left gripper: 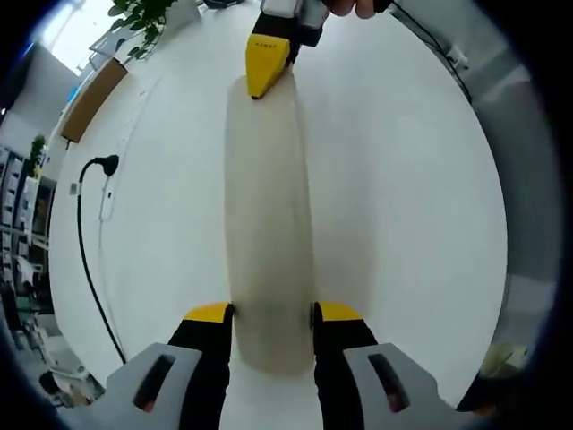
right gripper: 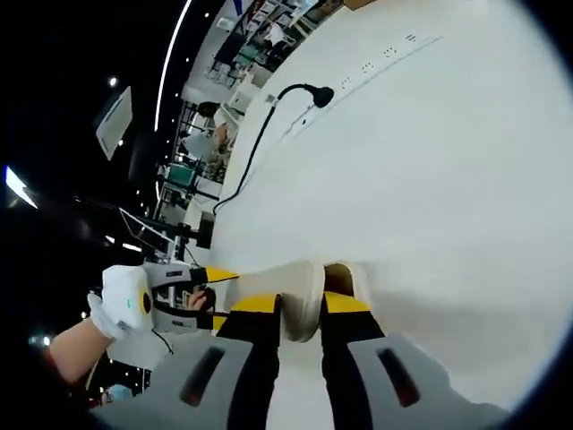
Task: Arrange the utensils inside the cutlery case until each visible utensil rests in its matching compartment.
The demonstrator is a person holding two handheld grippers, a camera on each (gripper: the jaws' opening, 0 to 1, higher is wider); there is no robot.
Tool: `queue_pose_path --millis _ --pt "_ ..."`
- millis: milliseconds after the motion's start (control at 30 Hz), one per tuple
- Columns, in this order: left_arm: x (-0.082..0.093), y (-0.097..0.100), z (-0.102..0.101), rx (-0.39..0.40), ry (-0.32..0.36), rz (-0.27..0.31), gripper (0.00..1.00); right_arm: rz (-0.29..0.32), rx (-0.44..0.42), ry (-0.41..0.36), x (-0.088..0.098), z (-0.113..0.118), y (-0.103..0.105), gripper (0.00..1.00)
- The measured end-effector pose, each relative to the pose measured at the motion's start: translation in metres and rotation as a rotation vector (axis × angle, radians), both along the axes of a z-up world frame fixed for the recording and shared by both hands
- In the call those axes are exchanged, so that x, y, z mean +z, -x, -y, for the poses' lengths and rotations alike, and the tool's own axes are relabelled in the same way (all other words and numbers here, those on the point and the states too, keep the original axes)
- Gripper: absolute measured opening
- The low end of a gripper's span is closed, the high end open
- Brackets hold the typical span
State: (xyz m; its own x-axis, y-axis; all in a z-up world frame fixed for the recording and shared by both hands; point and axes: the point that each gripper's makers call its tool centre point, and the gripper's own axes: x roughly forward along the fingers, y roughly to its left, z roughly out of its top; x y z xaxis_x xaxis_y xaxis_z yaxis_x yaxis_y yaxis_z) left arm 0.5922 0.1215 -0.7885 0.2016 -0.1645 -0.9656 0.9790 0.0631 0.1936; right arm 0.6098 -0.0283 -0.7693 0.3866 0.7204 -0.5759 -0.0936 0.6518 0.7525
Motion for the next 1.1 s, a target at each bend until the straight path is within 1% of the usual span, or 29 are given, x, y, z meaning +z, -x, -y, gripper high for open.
queue_pose_path --millis 67,133,167,200,233,267,300,333,367,400,467,500,533,567,633,667,700,733,767,800,833,867,900,967,1000,1033,1067,1100 --pt "0.000 0.001 0.000 0.017 0.009 -0.005 0.36 0.011 0.001 0.036 -0.001 0.008 -0.001 0.19" --pt "0.000 0.001 0.000 0.031 0.013 -0.005 0.36 0.039 -0.001 0.060 0.000 0.017 -0.001 0.14" --pt "0.000 0.001 0.000 0.038 0.015 -0.006 0.36 0.047 -0.013 0.070 0.001 0.022 -0.001 0.12" --pt "0.001 0.001 0.000 0.047 0.018 -0.005 0.36 0.051 -0.026 0.078 0.000 0.026 -0.002 0.12" --pt "0.001 0.001 0.001 0.054 0.022 -0.006 0.36 0.059 -0.042 0.092 -0.002 0.032 -0.003 0.13" --pt "0.001 0.001 0.001 0.078 0.029 -0.007 0.36 0.066 -0.076 0.112 -0.005 0.038 -0.005 0.15" --pt "0.001 0.001 0.001 0.108 0.028 -0.011 0.36 0.072 -0.103 0.110 -0.009 0.042 -0.006 0.16" --pt "0.002 0.001 0.001 0.105 0.027 -0.008 0.36 0.068 -0.101 0.095 -0.011 0.042 -0.004 0.17" --pt "0.003 0.000 0.002 0.095 0.028 0.008 0.37 0.042 -0.116 0.056 -0.011 0.039 -0.003 0.20" --pt "0.005 -0.002 0.002 0.067 0.028 0.034 0.37 0.048 -0.125 -0.005 -0.008 0.034 -0.003 0.21" --pt "0.003 0.000 0.002 0.062 0.025 0.036 0.37 0.056 -0.169 -0.077 -0.004 0.031 -0.007 0.22" --pt "0.001 0.003 0.000 0.043 0.003 0.024 0.37 0.060 -0.167 -0.090 -0.004 0.029 -0.007 0.21" --pt "0.000 0.003 0.000 0.048 0.002 0.033 0.36 0.057 -0.157 -0.090 -0.007 0.028 -0.007 0.20" --pt "0.000 0.002 0.000 0.035 0.002 0.046 0.37 0.043 -0.157 -0.094 -0.010 0.026 -0.007 0.17" --pt "0.001 0.000 0.001 0.057 0.012 0.044 0.36 0.031 -0.133 -0.080 -0.016 0.023 -0.004 0.15" --pt "0.002 0.000 0.003 0.059 0.019 0.043 0.35 0.073 -0.125 -0.049 -0.016 0.024 -0.006 0.15" --pt "0.003 -0.001 0.004 0.060 0.026 0.043 0.34 0.079 -0.100 -0.044 -0.015 0.020 -0.002 0.16" --pt "0.004 -0.001 0.006 0.046 0.036 0.052 0.34 0.091 -0.094 -0.042 -0.014 0.019 -0.002 0.17" --pt "0.004 -0.001 0.007 0.036 0.036 0.051 0.31 0.104 -0.075 -0.034 -0.013 0.015 0.000 0.19" --pt "0.004 -0.001 0.008 0.041 0.039 0.044 0.27 0.116 -0.056 -0.018 -0.012 0.012 0.004 0.18" --pt "0.005 -0.001 0.009 0.040 0.041 0.044 0.24 0.141 -0.034 0.007 -0.012 0.011 0.005 0.18" --pt "0.006 -0.001 0.011 0.038 0.049 0.043 0.21 0.144 -0.020 0.019 -0.013 0.009 0.006 0.16" --pt "0.006 -0.001 0.013 0.030 0.052 0.043 0.21 0.143 -0.006 0.028 -0.014 0.008 0.008 0.15" --pt "0.004 -0.001 0.017 0.010 0.052 0.042 0.23 0.123 0.001 0.041 -0.018 0.008 0.010 0.16" --pt "0.004 -0.002 0.017 0.007 0.047 0.044 0.26 0.126 -0.011 0.030 -0.016 0.008 0.009 0.16" --pt "0.006 -0.005 0.018 -0.002 0.050 0.057 0.29 0.132 -0.015 0.020 -0.015 0.008 0.008 0.16" --pt "0.007 -0.008 0.018 -0.005 0.058 0.061 0.35 0.128 -0.019 0.013 -0.014 0.008 0.008 0.16" --pt "0.009 -0.010 0.018 0.006 0.073 0.051 0.40 0.127 -0.016 0.012 -0.014 0.008 0.008 0.17"
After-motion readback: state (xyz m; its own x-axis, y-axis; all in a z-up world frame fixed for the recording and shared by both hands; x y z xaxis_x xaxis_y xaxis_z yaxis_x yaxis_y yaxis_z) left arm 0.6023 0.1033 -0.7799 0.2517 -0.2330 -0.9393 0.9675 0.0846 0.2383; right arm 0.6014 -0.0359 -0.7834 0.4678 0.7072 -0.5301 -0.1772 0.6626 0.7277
